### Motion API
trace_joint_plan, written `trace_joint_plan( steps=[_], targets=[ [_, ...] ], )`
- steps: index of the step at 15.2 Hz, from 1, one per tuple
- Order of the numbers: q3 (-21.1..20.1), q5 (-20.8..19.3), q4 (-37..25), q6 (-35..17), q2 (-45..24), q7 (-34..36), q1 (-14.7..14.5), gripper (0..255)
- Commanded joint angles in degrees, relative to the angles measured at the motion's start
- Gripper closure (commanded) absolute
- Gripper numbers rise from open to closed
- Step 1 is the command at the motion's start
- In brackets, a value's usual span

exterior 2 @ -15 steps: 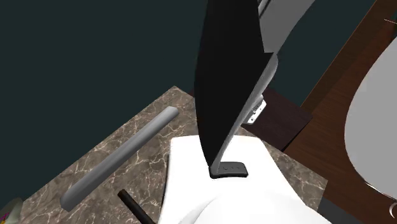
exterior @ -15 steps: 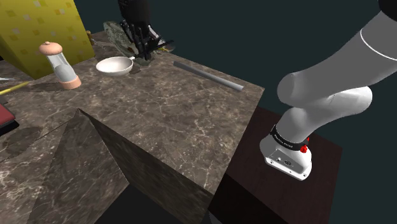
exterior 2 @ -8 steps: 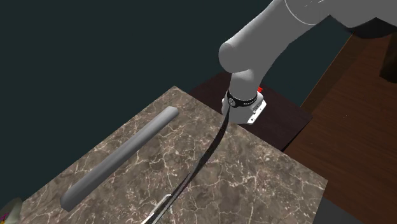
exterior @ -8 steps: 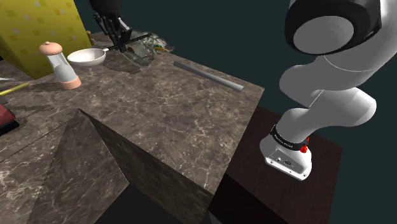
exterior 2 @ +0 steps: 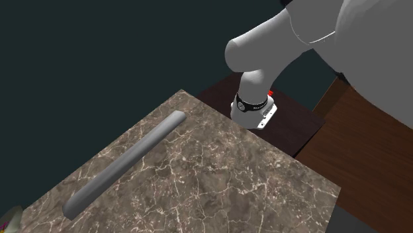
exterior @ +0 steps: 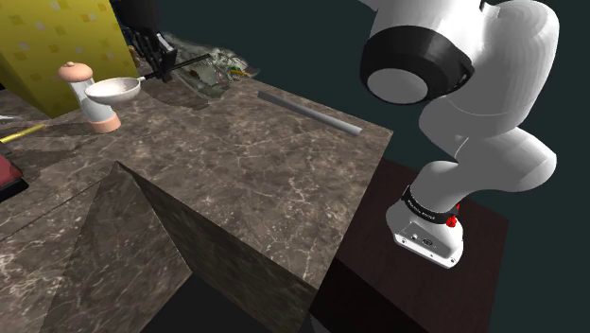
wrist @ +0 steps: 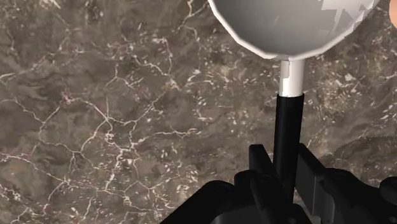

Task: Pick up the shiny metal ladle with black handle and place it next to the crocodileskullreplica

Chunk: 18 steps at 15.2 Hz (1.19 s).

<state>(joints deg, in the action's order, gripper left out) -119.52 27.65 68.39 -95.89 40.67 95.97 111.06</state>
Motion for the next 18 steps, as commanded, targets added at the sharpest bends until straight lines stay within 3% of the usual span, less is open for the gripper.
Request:
trace_joint_plan(
  steps=[1,18],
  targets=[
    [-0.05,0.16,1.59,-1.48,0.15,-0.22,-0.48,255],
    [-1.52,2.53,12.98,-13.06,2.48,-1.71,-3.48,255]
  ],
)
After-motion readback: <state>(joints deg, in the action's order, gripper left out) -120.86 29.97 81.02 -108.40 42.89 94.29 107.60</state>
